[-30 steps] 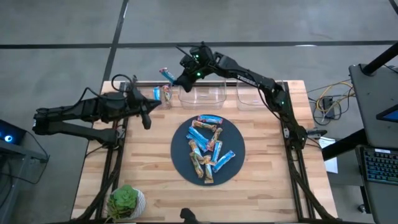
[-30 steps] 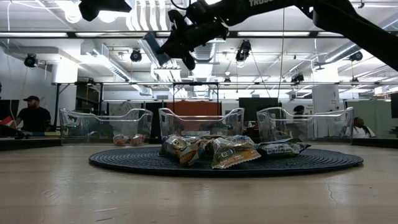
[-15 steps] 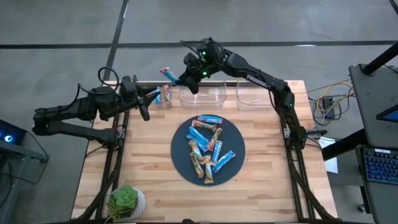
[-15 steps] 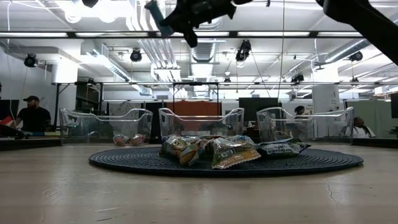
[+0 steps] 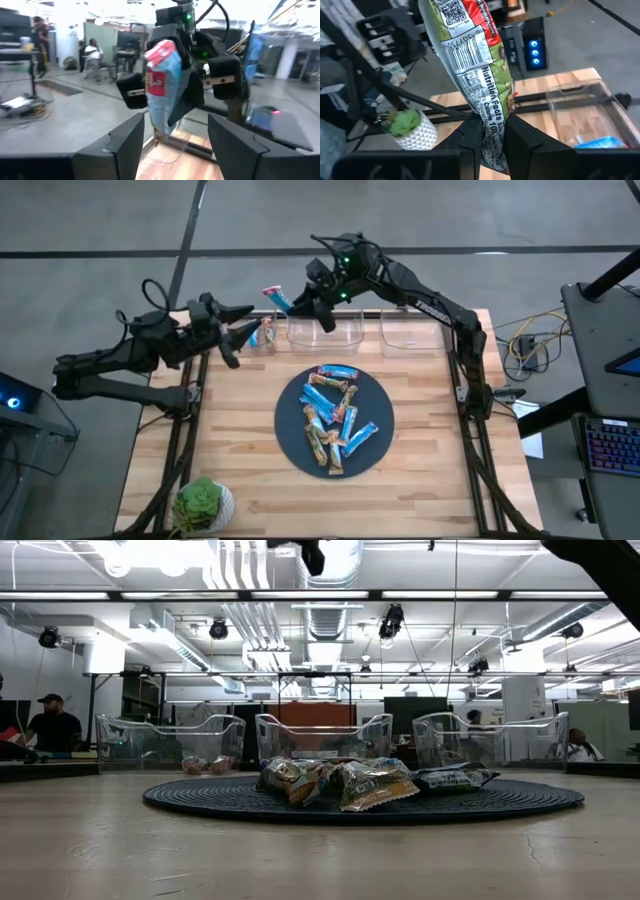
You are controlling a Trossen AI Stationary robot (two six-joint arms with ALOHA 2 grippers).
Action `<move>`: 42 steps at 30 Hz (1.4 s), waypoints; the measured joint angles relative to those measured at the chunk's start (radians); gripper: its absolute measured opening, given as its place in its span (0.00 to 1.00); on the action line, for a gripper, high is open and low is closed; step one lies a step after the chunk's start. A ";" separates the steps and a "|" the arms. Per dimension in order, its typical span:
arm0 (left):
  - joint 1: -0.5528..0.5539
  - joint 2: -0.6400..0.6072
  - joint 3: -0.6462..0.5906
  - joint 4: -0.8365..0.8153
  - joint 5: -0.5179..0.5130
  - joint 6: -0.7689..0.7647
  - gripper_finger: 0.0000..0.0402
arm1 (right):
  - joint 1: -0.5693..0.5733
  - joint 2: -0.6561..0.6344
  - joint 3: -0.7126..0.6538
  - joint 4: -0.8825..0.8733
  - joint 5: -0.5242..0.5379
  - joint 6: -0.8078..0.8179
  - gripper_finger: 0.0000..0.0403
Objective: Pick and place Granola Bars by type
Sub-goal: Put the red granola bar into the left transparent bin
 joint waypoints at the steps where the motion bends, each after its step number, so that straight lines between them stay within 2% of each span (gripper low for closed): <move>1: 0.001 0.000 0.000 0.013 0.010 -0.001 0.50 | 0.003 -0.002 0.000 0.009 -0.007 0.000 0.13; 5: 0.005 0.001 0.000 0.048 0.036 -0.002 0.50 | 0.016 -0.006 0.000 0.040 -0.048 0.017 0.13; 15: 0.007 0.046 0.018 0.096 0.081 0.001 0.50 | 0.049 -0.013 0.000 0.087 -0.056 0.026 0.13; 42: 0.012 0.181 0.144 0.103 0.171 0.037 0.50 | 0.077 -0.013 0.000 0.116 -0.098 0.050 0.13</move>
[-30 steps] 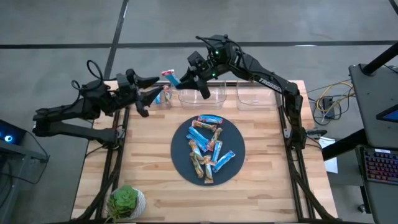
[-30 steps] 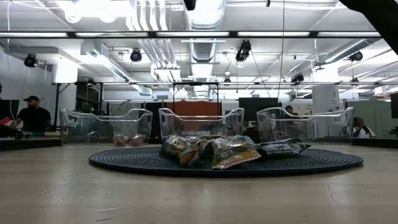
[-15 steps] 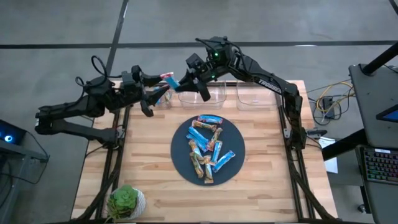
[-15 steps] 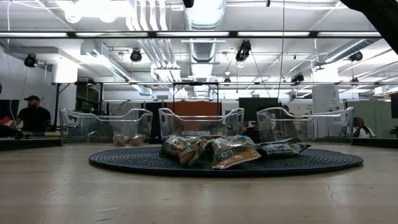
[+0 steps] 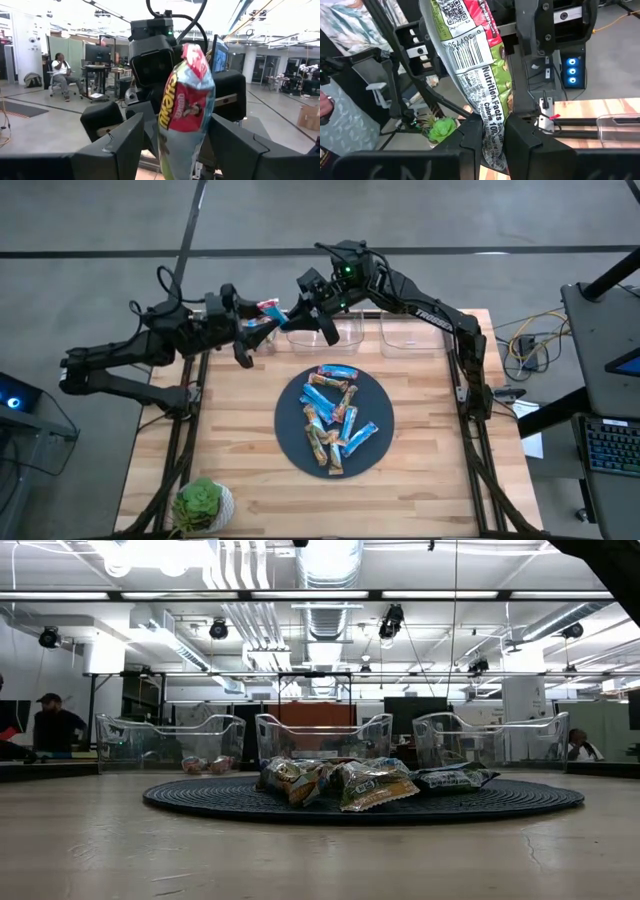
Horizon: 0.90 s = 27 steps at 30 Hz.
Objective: Pick and place Granola Bars by type
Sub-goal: Put the red granola bar into the left transparent bin
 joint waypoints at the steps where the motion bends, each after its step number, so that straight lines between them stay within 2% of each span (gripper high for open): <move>1: 0.000 0.004 0.005 0.003 0.003 0.000 0.50 | 0.000 0.000 0.000 0.000 0.000 0.000 0.13; 8: 0.000 0.040 0.022 0.002 0.007 0.004 0.48 | 0.000 0.000 0.000 -0.001 0.000 0.000 0.13; 18: 0.000 0.051 0.024 -0.002 0.007 0.009 0.30 | 0.000 0.000 0.000 -0.001 -0.001 0.000 0.13; 27: 0.002 0.044 0.024 -0.005 0.008 0.020 0.21 | 0.000 0.000 0.000 0.000 0.000 0.000 0.13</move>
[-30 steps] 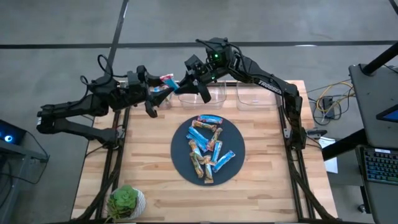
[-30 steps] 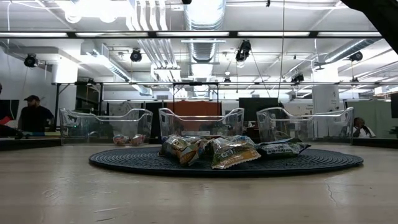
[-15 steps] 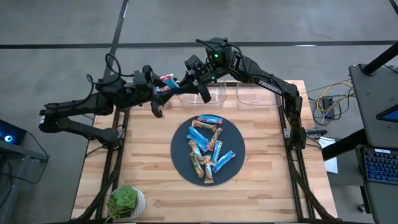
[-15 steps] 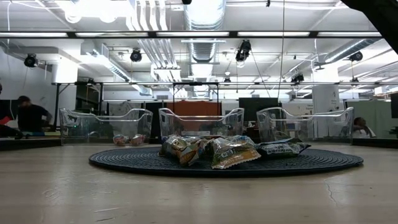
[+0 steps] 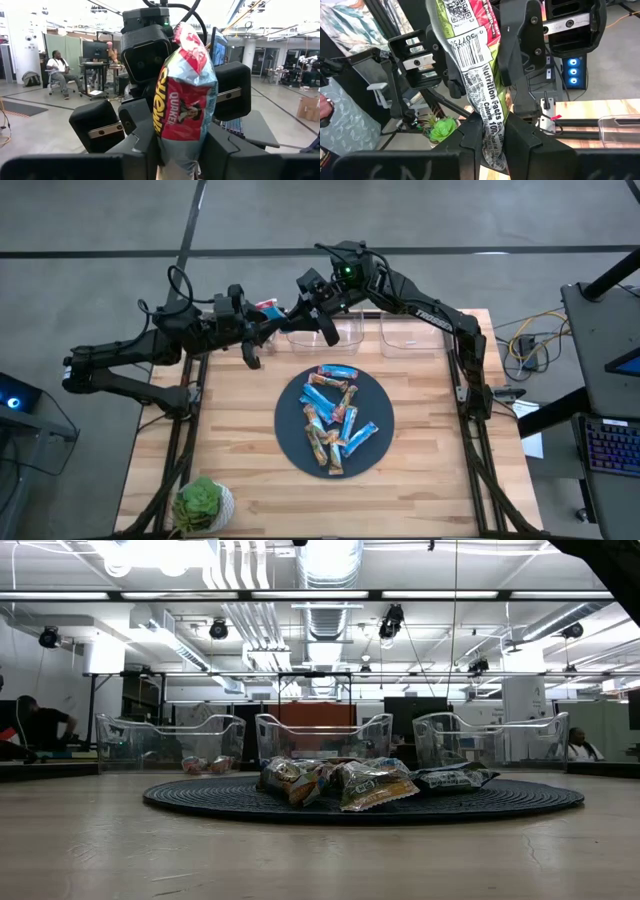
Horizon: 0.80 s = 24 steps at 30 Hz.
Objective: Pick and place Granola Bars by type
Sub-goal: Put the red granola bar into the left transparent bin
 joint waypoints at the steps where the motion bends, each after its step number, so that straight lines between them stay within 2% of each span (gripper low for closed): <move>1: 0.000 0.000 0.000 0.000 0.000 0.000 0.20 | 0.000 0.000 0.000 0.000 0.000 0.000 0.13; 7: 0.004 0.000 0.000 0.000 0.000 0.001 0.14 | 0.000 0.000 0.000 -0.001 0.000 0.000 0.13; 20: 0.007 -0.001 0.000 -0.004 0.001 0.008 0.13 | 0.000 0.000 0.000 -0.002 0.000 0.000 0.13; 24: 0.007 -0.002 0.000 -0.003 0.001 0.016 0.13 | -0.001 0.000 0.000 -0.004 0.000 0.018 0.18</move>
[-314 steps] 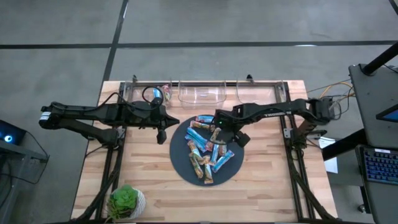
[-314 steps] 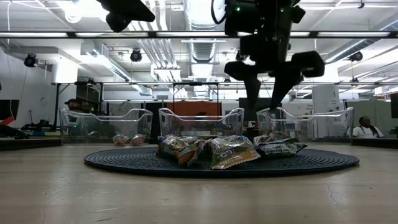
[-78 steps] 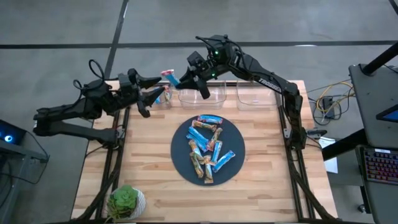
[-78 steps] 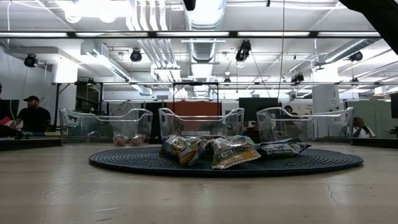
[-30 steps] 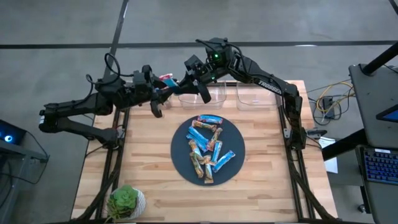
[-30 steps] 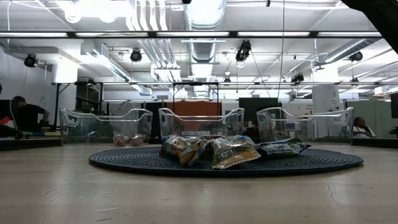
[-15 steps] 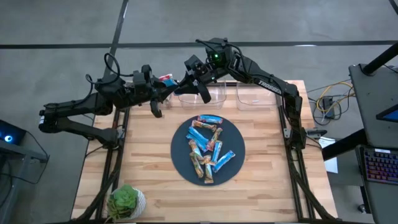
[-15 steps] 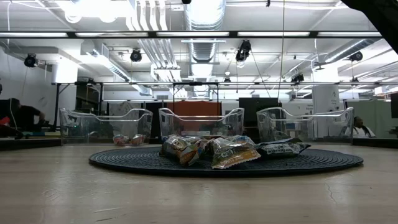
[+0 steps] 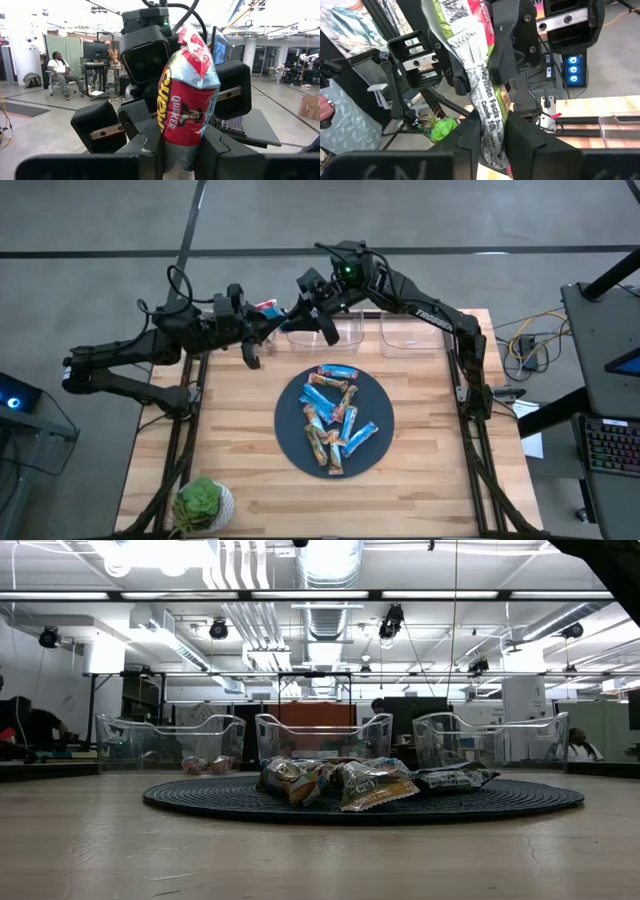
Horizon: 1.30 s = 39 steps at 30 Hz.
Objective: Pick and place Granola Bars by type
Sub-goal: Put the red granola bar into the left transparent bin
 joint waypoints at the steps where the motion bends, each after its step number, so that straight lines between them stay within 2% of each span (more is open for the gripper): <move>1: 0.000 -0.001 0.000 0.002 -0.001 0.005 0.13 | 0.000 0.000 0.000 0.000 0.000 0.003 0.20; 8: 0.010 -0.003 0.000 -0.003 -0.009 0.017 0.13 | -0.001 0.000 0.000 -0.001 0.000 0.008 0.39; 13: 0.056 -0.019 0.000 -0.036 -0.018 0.011 0.13 | -0.004 -0.012 -0.001 -0.008 0.007 0.008 0.46; 19: 0.140 -0.040 -0.001 -0.089 -0.008 0.009 0.13 | -0.021 -0.035 -0.001 -0.065 0.031 -0.024 0.48; 27: 0.262 -0.049 -0.001 -0.130 0.003 -0.018 0.13 | -0.043 -0.043 0.000 -0.278 0.089 -0.127 0.48; 31: 0.345 -0.046 -0.003 -0.203 0.007 -0.058 0.13 | -0.045 -0.038 -0.001 -0.373 0.133 -0.174 0.48; 39: 0.526 -0.017 -0.005 -0.383 0.011 -0.211 0.13 | -0.045 -0.036 0.000 -0.455 0.142 -0.220 0.48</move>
